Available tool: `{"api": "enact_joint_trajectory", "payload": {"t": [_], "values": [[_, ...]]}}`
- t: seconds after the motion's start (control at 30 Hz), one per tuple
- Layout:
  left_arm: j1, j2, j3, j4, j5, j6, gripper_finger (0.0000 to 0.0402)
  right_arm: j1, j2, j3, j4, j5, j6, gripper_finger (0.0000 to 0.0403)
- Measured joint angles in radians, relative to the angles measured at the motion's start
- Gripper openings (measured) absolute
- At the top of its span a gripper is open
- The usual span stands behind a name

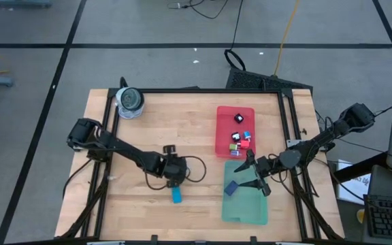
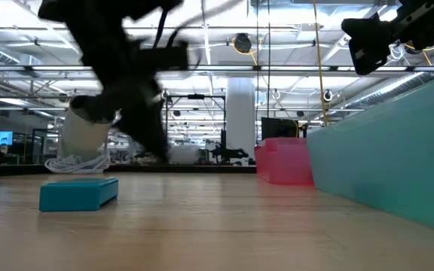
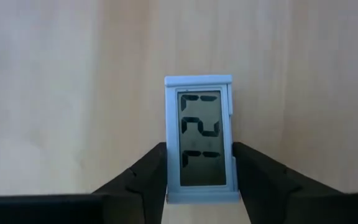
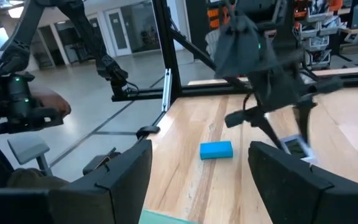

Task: Pick & Place Office items
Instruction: Put the white digital clock into the green bin

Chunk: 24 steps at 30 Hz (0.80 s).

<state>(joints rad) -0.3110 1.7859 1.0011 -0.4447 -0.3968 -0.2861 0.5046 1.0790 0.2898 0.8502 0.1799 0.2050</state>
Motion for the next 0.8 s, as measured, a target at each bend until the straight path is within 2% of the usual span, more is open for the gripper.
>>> {"api": "enact_joint_trajectory", "payload": {"t": [0.23,0.37,0.43,0.57,0.7,0.8], "values": [[-0.003,-0.003,0.143,-0.011,-0.035,0.106,0.0153,0.0,0.0,0.001,0.035,0.002,-0.002,0.0254],[-0.003,-0.008,0.207,-0.001,-0.005,0.057,0.0153,0.0,0.0,0.001,0.043,0.002,-0.005,0.0254],[0.009,-0.006,0.23,0.01,0.089,-0.035,0.0153,0.0,0.0,0.001,0.04,0.004,-0.014,0.0254],[0.048,-0.007,0.235,0.163,0.344,-0.158,0.0159,0.0,0.001,0.001,0.018,0.062,-0.083,0.0254],[0.052,-0.007,0.235,0.308,0.477,-0.123,0.0157,0.001,0.02,0.001,-0.004,0.13,-0.14,0.0254],[0.05,-0.007,0.235,0.409,0.568,-0.065,0.0153,0.001,0.055,0.001,-0.005,0.136,-0.142,0.0254]]}}
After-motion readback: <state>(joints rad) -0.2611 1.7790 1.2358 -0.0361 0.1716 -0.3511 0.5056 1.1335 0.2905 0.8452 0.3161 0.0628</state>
